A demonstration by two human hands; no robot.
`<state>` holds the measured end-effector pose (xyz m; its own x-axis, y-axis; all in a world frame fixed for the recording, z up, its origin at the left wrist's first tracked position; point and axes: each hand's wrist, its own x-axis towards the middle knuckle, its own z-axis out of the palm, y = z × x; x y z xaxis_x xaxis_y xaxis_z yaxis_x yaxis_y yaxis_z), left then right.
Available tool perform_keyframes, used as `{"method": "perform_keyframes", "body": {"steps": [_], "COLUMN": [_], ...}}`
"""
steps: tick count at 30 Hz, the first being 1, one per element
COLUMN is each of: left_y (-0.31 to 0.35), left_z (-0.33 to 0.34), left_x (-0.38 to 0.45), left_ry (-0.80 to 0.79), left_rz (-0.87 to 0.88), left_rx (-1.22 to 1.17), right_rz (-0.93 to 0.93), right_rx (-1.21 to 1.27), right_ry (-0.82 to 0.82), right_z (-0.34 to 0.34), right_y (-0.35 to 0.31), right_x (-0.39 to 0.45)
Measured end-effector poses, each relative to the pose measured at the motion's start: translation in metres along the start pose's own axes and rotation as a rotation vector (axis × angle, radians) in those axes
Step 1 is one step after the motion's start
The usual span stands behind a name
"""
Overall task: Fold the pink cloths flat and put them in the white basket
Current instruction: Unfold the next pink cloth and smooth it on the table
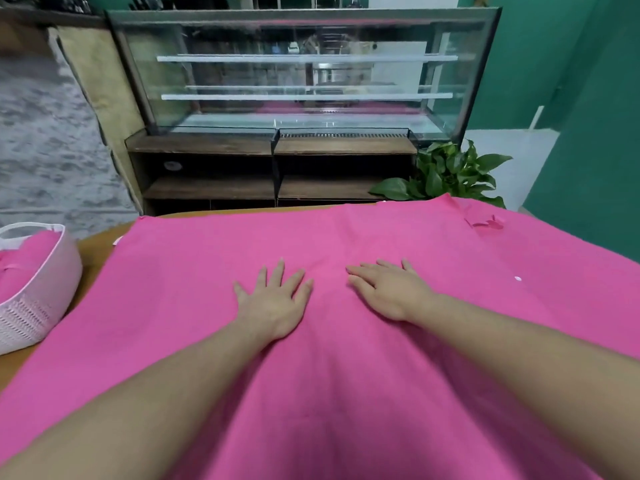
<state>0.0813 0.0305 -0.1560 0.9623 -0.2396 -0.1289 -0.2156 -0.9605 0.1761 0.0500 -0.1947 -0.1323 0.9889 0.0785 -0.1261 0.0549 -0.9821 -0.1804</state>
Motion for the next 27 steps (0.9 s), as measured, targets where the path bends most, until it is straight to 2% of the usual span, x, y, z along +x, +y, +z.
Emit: {"method": "perform_keyframes", "body": {"steps": [6, 10, 15, 20, 27], "left_y": [-0.021, -0.044, -0.075, -0.092, -0.104], "left_z": [-0.022, -0.039, -0.051, -0.051, -0.063], "left_x": [0.059, 0.104, 0.156, 0.191, 0.231], "left_ry": [-0.119, 0.103, 0.26, 0.234, 0.17], "left_rz": [0.024, 0.033, 0.013, -0.016, -0.058], "left_rx": [-0.07, -0.059, -0.26, -0.159, -0.145], "right_rz": [-0.052, -0.082, 0.072, 0.228, 0.253], "right_rx": [0.002, 0.104, 0.202, 0.145, 0.002], "right_ry": [0.01, 0.174, 0.186, 0.16, 0.11], "right_z": [-0.001, -0.014, -0.037, -0.044, -0.051], "right_y": [0.009, 0.017, 0.028, 0.047, 0.07], "right_x": [0.062, 0.106, 0.169, 0.21, 0.238]}}
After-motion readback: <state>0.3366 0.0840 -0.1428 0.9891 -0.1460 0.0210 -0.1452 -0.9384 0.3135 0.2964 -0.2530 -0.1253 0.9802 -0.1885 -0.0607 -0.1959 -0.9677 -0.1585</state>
